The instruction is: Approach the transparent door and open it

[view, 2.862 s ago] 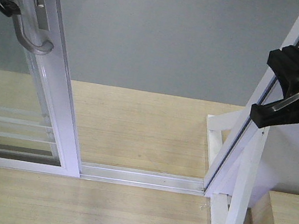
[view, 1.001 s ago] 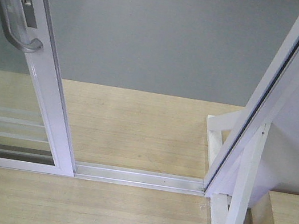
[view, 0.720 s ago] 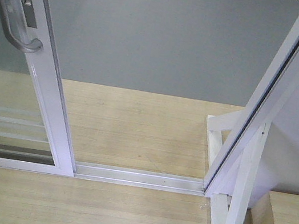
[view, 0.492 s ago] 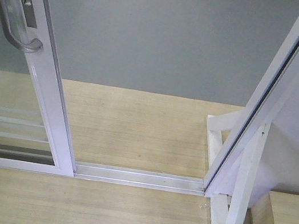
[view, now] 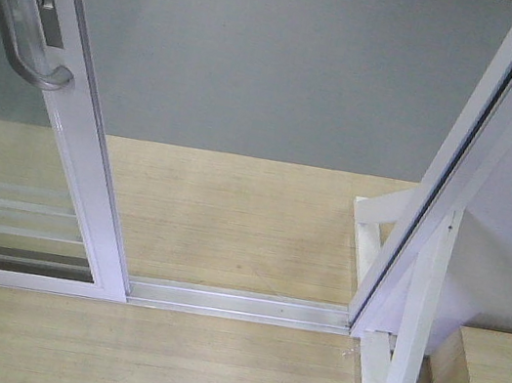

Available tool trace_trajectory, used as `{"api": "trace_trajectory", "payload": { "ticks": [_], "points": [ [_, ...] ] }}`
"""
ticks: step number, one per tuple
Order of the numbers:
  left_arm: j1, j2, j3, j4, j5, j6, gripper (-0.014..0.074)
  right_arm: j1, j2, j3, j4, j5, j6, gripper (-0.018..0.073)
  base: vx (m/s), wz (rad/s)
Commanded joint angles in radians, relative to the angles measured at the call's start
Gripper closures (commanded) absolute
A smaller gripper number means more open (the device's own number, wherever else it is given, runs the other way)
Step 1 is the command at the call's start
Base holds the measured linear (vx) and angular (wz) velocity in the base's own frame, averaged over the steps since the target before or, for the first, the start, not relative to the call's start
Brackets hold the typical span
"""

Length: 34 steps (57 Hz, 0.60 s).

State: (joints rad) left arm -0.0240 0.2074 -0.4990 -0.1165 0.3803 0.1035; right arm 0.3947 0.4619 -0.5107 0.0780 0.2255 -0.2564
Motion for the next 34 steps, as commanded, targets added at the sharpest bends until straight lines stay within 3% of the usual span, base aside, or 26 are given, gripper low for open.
{"api": "trace_trajectory", "payload": {
  "ticks": [1,24,28,34],
  "points": [
    [-0.007,0.010,0.001,-0.006,-0.086,-0.012,0.0603,-0.002,0.004,-0.031,-0.002,-0.080,-0.004,0.0565,0.00,0.00],
    [-0.004,-0.232,0.507,-0.039,-0.347,-0.014,0.0603,-0.002,0.003,-0.031,-0.002,-0.080,-0.004,0.0565,0.00,0.00],
    [-0.003,-0.234,0.505,-0.006,-0.280,0.004,0.0603,-0.002,0.003,-0.031,-0.002,-0.079,-0.004,0.0565,0.00,0.00],
    [-0.003,-0.234,0.504,0.007,-0.298,0.003,0.0603,-0.002,0.003,-0.031,-0.002,-0.081,-0.004,0.0565,0.00,0.00]
  ]
}}
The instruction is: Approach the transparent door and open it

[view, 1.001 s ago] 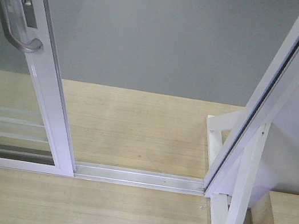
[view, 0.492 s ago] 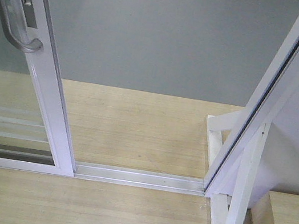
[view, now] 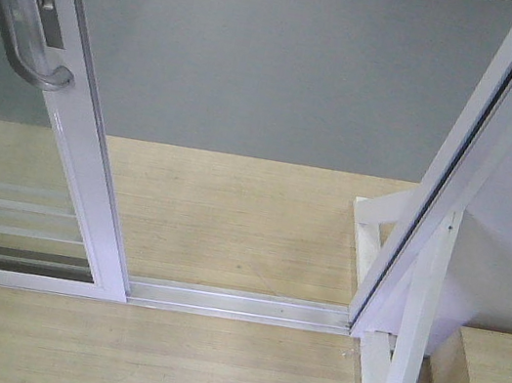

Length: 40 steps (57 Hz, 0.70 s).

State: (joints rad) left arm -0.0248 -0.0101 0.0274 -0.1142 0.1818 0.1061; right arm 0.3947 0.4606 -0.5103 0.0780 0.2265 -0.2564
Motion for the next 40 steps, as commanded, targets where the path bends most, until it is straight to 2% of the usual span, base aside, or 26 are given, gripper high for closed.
{"api": "trace_trajectory", "payload": {
  "ticks": [1,40],
  "points": [
    [-0.002,-0.016,-0.023,0.000,-0.099,-0.001,0.0603,-0.002,0.004,-0.031,-0.002,-0.082,-0.004,0.0565,0.00,0.00],
    [-0.002,-0.015,-0.023,-0.003,-0.092,-0.003,0.0603,-0.002,0.004,-0.031,-0.002,-0.083,-0.004,0.0565,0.00,0.00]
  ]
}}
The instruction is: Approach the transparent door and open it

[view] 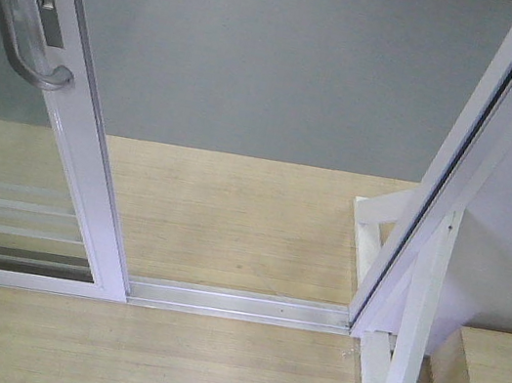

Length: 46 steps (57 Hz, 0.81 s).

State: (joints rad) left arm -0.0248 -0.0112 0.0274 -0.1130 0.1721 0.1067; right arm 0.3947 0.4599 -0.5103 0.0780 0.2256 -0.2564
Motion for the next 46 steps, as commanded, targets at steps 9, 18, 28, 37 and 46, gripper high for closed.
{"api": "trace_trajectory", "payload": {
  "ticks": [9,18,28,37,46],
  "points": [
    [-0.002,-0.014,-0.023,-0.005,-0.081,-0.003,0.0603,-0.002,0.005,-0.031,-0.002,-0.082,-0.004,0.0565,0.00,0.00],
    [-0.002,-0.014,-0.023,-0.005,-0.081,-0.003,0.0603,-0.002,0.005,-0.031,-0.002,-0.081,-0.004,0.0565,0.00,0.00],
    [-0.002,-0.014,-0.023,-0.005,-0.081,-0.003,0.0603,-0.002,-0.030,-0.007,-0.019,-0.090,-0.004,0.0565,0.00,0.00],
    [-0.002,-0.014,-0.023,-0.005,-0.081,-0.003,0.0603,-0.008,-0.165,0.198,-0.025,-0.173,-0.004,0.0565,0.00,0.00],
    [-0.002,-0.014,-0.023,-0.005,-0.081,-0.003,0.0603,-0.008,-0.341,0.432,-0.032,-0.201,-0.004,0.0565,0.00,0.00]
  ]
}}
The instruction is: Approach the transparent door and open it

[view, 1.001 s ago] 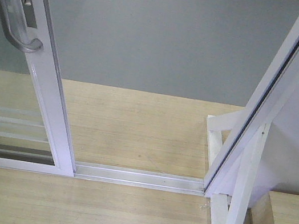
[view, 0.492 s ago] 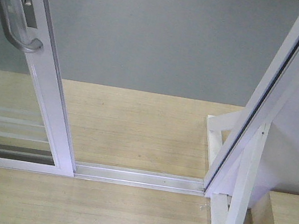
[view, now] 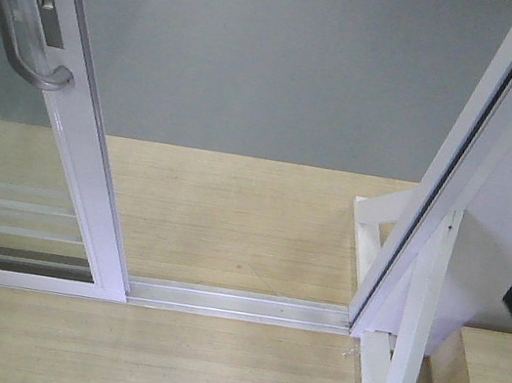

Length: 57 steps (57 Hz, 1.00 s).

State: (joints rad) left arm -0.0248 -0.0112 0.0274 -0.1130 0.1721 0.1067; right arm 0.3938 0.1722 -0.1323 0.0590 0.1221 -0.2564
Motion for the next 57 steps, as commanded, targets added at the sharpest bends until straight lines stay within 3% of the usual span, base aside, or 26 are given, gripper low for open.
{"api": "trace_trajectory", "payload": {
  "ticks": [1,6,9,28,57],
  "points": [
    [-0.002,-0.014,-0.023,-0.005,-0.081,-0.003,0.0603,-0.007,-0.073,0.080,-0.014,-0.097,-0.004,0.0565,0.00,0.00],
    [-0.002,-0.014,-0.023,-0.005,-0.081,-0.003,0.0603,-0.012,-0.151,0.169,-0.014,-0.086,-0.004,0.0565,0.00,0.00],
    [-0.002,-0.014,-0.023,-0.005,-0.080,-0.003,0.0603,-0.031,-0.197,0.161,-0.014,0.006,-0.004,0.0565,0.00,0.00],
    [-0.002,-0.013,-0.023,-0.005,-0.078,-0.003,0.0603,-0.203,-0.196,0.164,-0.010,-0.007,-0.004,0.0565,0.00,0.00],
    [-0.002,-0.013,-0.023,-0.005,-0.078,-0.003,0.0603,-0.213,-0.196,0.164,-0.010,-0.007,-0.004,0.0565,0.00,0.00]
  ]
}}
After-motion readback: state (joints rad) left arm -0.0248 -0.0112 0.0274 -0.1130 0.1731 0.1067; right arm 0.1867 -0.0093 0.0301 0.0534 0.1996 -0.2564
